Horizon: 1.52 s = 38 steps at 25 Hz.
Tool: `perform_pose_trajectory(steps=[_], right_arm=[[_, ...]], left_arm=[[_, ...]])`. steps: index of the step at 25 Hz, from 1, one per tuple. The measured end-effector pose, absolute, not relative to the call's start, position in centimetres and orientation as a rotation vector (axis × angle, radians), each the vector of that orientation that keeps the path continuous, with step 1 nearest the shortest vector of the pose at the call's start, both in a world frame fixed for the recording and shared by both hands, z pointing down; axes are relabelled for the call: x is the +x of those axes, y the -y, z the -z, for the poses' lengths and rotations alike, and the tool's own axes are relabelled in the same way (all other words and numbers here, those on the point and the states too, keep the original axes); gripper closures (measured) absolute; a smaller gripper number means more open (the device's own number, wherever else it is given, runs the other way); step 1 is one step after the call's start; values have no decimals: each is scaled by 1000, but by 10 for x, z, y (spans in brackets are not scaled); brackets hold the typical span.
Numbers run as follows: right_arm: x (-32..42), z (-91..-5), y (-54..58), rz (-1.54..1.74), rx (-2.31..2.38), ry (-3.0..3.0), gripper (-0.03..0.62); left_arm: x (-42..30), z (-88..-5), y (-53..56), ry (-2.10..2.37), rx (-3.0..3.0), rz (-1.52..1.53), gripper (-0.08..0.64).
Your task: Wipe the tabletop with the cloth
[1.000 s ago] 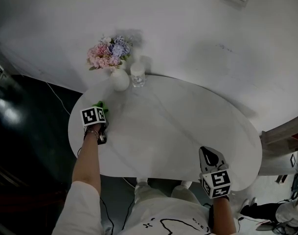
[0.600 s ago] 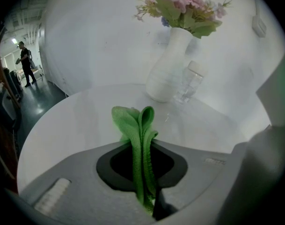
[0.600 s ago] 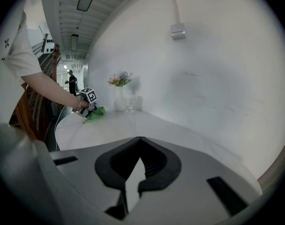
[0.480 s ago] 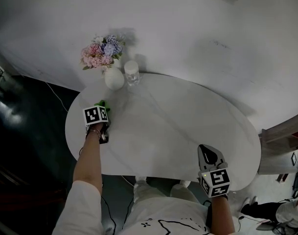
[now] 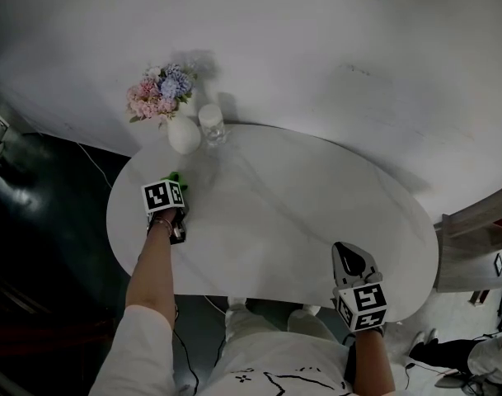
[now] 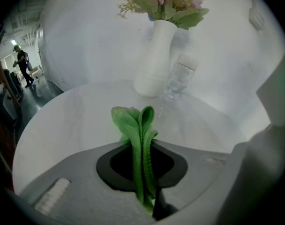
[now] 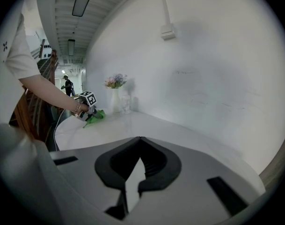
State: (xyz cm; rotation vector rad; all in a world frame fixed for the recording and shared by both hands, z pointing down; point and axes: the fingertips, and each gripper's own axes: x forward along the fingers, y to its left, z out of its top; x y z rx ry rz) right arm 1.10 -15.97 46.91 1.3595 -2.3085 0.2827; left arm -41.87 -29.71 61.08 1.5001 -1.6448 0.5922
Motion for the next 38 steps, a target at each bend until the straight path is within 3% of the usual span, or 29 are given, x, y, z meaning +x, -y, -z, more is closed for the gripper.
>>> perform_pose_trajectory(steps=[38], right_arm=[[109, -476, 168, -410, 1415, 2368, 597]], left_arm=[[-326, -613, 301, 1647, 1490, -670, 511]])
